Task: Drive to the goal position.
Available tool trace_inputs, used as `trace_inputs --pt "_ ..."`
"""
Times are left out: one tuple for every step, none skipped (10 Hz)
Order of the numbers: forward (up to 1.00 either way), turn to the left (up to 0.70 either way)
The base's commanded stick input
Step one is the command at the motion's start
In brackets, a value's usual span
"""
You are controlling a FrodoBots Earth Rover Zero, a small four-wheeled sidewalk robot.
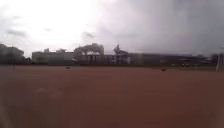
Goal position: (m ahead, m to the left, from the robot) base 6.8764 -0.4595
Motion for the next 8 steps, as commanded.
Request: trace_inputs --pt "0.50 0.00" --pt "0.50 0.00" --pt "0.50 0.00" --pt "0.50 0.00" --pt "0.50 0.00" --pt "0.50 0.00" --pt "0.50 0.00" --pt "0.50 0.00"
